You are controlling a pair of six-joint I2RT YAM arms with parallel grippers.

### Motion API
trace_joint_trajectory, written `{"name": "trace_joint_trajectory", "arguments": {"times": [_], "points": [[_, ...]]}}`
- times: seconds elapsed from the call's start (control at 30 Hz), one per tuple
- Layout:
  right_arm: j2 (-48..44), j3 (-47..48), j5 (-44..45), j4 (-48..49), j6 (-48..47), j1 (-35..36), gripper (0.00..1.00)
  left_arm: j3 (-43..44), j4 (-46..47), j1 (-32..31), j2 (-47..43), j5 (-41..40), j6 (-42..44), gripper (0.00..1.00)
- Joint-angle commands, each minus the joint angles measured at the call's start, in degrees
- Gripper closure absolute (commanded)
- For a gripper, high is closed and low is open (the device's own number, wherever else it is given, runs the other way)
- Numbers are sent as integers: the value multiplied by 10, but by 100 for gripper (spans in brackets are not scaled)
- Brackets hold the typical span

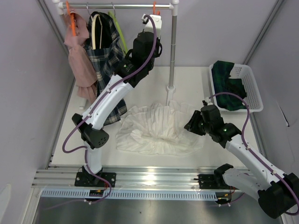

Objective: Place the skirt on the hanger

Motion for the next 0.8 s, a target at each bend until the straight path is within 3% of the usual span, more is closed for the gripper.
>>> {"name": "trace_joint_trajectory", "arguments": {"times": [0.0,0.13,0.77], "points": [[-6,17,-1,4,-10,-2,62,32,8,-1,-12,-18,35,85],[-6,17,-3,6,-11,-2,64,34,11,2,-18,-19,43,100],[-5,15,-8,10,-14,-5,67,28,53,11,-76,-6,72,100]]}}
